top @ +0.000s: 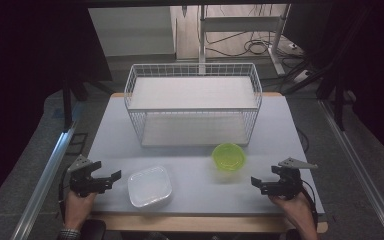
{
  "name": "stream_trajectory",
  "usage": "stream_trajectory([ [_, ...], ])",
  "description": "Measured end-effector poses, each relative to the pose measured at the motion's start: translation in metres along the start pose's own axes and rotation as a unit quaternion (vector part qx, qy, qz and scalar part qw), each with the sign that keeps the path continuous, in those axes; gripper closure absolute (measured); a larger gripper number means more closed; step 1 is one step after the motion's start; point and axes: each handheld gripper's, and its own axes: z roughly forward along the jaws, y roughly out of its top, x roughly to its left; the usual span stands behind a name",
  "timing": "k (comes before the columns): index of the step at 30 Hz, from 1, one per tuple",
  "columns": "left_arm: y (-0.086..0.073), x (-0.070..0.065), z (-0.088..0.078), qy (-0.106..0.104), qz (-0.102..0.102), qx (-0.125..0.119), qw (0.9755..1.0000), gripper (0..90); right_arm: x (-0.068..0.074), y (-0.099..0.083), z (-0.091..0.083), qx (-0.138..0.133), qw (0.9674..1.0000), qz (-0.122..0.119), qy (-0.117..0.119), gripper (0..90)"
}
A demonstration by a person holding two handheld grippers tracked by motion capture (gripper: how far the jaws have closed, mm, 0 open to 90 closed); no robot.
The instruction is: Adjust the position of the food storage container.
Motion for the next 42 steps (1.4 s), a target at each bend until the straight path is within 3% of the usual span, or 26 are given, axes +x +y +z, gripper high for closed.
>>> stream_trajectory([
  [6,0.001,-0.005,0.002,0.008,0.017,0.009,0.9998,0.4,0.004,0.003,-0.001,0.002,1.0,-0.006,0.0,8.0],
  [9,0.001,-0.004,0.001,0.009,0.009,-0.003,0.9999,0.0,0.004,0.003,0.001,0.016,0.9998,-0.009,0.008,10.9],
  [14,0.002,-0.005,-0.003,0.012,0.015,-0.014,0.9997,1.3,0.004,0.005,0.003,0.025,0.9994,-0.006,0.022,18.5],
  [26,0.002,-0.016,0.003,0.01,0.056,0.012,0.9983,7.9,0.012,0.011,0.0,0.03,0.9986,-0.037,0.025,41.5],
  [33,0.002,-0.018,0.005,0.005,0.055,0.022,0.9982,9.4,0.016,0.019,0.004,0.054,0.9957,-0.065,0.037,54.9],
  [42,0.0,-0.017,0.008,0.008,0.051,0.027,0.9983,10.1,0.028,0.036,0.005,0.062,0.9932,-0.089,0.045,72.3],
])
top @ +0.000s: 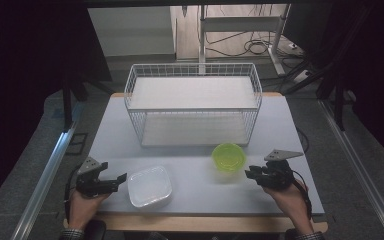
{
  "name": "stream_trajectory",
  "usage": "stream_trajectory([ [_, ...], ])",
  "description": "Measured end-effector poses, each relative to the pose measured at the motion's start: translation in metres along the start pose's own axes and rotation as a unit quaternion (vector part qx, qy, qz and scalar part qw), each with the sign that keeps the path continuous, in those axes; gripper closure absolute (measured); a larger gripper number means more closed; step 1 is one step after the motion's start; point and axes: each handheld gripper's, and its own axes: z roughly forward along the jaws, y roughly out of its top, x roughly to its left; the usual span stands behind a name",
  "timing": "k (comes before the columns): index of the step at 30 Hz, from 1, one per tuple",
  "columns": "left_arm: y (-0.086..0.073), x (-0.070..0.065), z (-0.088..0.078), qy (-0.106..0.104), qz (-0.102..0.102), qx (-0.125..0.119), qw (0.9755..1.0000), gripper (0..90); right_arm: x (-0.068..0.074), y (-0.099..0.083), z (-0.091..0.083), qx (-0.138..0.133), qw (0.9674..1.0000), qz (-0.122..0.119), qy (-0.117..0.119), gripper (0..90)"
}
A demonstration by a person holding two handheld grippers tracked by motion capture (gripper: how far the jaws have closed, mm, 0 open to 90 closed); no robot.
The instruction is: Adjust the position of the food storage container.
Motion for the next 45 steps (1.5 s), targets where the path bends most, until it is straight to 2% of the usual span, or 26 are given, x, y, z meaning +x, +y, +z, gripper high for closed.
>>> stream_trajectory([
  [6,0.0,-0.002,0.0,0.003,0.007,-0.001,1.0,9.7,0.005,0.015,-0.002,-0.002,1.0,0.002,0.004,89.4],
  [12,0.0,-0.002,0.0,0.006,0.009,-0.002,0.9999,9.4,0.013,0.036,0.007,-0.011,0.9998,-0.014,0.014,89.7],
  [20,-0.001,-0.002,0.0,0.015,0.016,-0.003,0.9998,8.8,0.034,0.061,0.039,-0.004,0.9979,-0.056,0.031,89.7],
  [22,-0.001,-0.002,0.0,0.016,0.017,-0.003,0.9997,8.7,0.036,0.063,0.044,-0.002,0.9976,-0.06,0.034,89.8],
  [23,-0.001,-0.002,0.001,0.017,0.019,-0.003,0.9997,8.6,0.041,0.067,0.053,0.003,0.9969,-0.068,0.039,89.8],
  [29,-0.001,-0.002,0.001,0.019,0.02,-0.002,0.9996,8.5,0.053,0.073,0.075,0.017,0.9943,-0.093,0.05,89.7],
  [30,-0.001,-0.002,0.001,0.019,0.02,-0.002,0.9996,8.5,0.053,0.073,0.075,0.017,0.9943,-0.093,0.05,89.7],
  [32,-0.001,-0.002,0.001,0.02,0.02,-0.001,0.9996,8.5,0.057,0.075,0.086,0.03,0.9933,-0.1,0.049,89.6],
  [36,-0.001,-0.001,0.001,0.019,0.02,-0.001,0.9996,8.5,0.056,0.074,0.096,0.045,0.9922,-0.111,0.035,89.6],
  [38,-0.001,-0.001,0.001,0.018,0.02,-0.001,0.9996,8.5,0.054,0.074,0.097,0.043,0.9928,-0.106,0.036,89.7],
  [41,-0.001,-0.001,0.001,0.018,0.021,0.0,0.9996,8.5,0.05,0.072,0.097,0.045,0.993,-0.108,0.02,89.6],
  [45,-0.001,-0.002,0.001,0.017,0.021,-0.001,0.9996,8.5,0.04,0.069,0.094,0.038,0.995,-0.092,0.008,89.6],
])
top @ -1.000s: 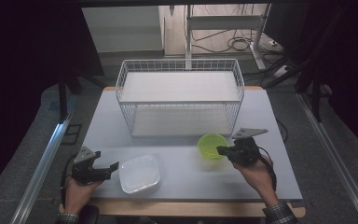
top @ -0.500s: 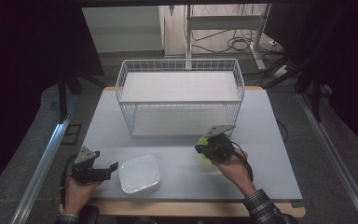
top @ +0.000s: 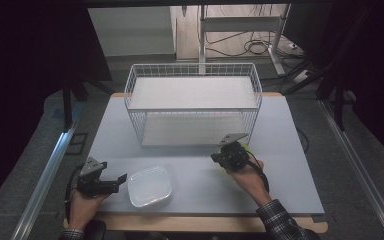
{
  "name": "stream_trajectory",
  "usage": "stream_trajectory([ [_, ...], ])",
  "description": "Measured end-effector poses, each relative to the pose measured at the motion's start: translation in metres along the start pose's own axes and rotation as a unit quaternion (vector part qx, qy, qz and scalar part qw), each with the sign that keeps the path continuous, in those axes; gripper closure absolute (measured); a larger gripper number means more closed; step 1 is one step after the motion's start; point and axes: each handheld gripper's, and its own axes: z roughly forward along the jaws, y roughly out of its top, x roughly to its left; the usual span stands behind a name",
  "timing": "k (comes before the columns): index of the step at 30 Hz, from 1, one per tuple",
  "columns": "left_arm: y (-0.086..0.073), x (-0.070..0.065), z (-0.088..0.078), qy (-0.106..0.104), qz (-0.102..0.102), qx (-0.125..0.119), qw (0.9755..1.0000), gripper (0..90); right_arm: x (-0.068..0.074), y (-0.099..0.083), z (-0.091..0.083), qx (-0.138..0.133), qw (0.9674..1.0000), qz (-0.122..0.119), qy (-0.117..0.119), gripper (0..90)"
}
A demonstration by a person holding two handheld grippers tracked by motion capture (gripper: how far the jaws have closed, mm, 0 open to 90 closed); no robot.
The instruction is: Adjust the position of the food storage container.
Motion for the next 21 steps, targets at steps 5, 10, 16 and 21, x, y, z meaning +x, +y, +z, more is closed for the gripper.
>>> stream_trajectory([
  [5,0.0,0.0,0.0,-0.001,-0.001,0.002,1.0,8.6,-0.012,-0.006,-0.006,-0.004,0.9997,0.021,-0.015,89.5],
  [10,0.0,0.0,0.001,0.007,0.002,0.01,0.9999,9.3,-0.023,-0.01,-0.011,-0.006,0.9989,0.037,-0.029,89.3],
  [16,0.0,-0.001,0.002,0.007,0.003,0.011,0.9999,9.4,-0.037,-0.016,-0.018,-0.009,0.9972,0.057,-0.049,89.3],
  [21,0.0,0.0,0.001,0.005,-0.003,0.009,0.9999,9.8,-0.047,-0.022,-0.026,-0.013,0.9953,0.072,-0.063,89.3],
])
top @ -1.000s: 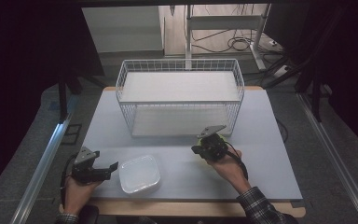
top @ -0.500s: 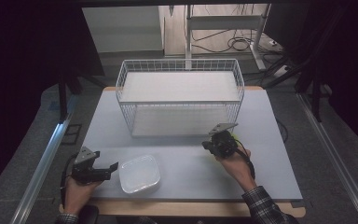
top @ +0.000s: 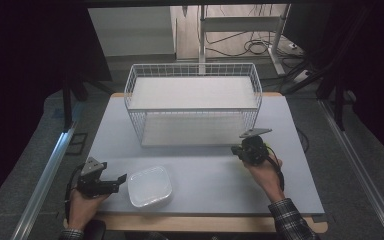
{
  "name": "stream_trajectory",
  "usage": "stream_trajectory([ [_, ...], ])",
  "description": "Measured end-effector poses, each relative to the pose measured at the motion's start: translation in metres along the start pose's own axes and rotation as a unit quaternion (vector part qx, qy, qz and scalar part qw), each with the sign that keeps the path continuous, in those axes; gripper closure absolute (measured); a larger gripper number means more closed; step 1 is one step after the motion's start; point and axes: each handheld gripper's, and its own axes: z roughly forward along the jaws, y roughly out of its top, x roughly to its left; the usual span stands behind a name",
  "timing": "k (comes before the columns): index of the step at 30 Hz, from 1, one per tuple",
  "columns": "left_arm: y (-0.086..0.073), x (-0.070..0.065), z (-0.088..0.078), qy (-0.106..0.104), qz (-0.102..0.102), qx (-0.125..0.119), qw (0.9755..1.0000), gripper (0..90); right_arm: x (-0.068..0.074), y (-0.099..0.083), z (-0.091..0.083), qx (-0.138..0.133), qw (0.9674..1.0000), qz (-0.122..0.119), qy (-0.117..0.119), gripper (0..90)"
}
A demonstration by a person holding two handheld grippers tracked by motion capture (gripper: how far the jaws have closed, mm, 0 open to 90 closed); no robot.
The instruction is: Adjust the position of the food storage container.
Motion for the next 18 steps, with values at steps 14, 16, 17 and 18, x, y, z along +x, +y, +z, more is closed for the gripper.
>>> stream_trajectory([
  [14,0.0,0.002,-0.004,-0.003,-0.008,0.0,1.0,13.6,-0.023,-0.009,-0.016,-0.016,0.9989,0.032,-0.029,89.3],
  [16,0.0,0.002,-0.006,-0.004,-0.005,0.003,1.0,14.9,-0.021,-0.009,-0.017,-0.02,0.999,0.028,-0.03,89.1],
  [17,0.0,0.001,-0.007,-0.007,-0.004,0.005,1.0,17.3,-0.02,-0.009,-0.018,-0.023,0.999,0.027,-0.029,89.1],
  [18,0.0,0.0,-0.008,-0.009,-0.004,0.006,0.9999,19.0,-0.018,-0.009,-0.019,-0.025,0.9989,0.026,-0.029,88.9],
])
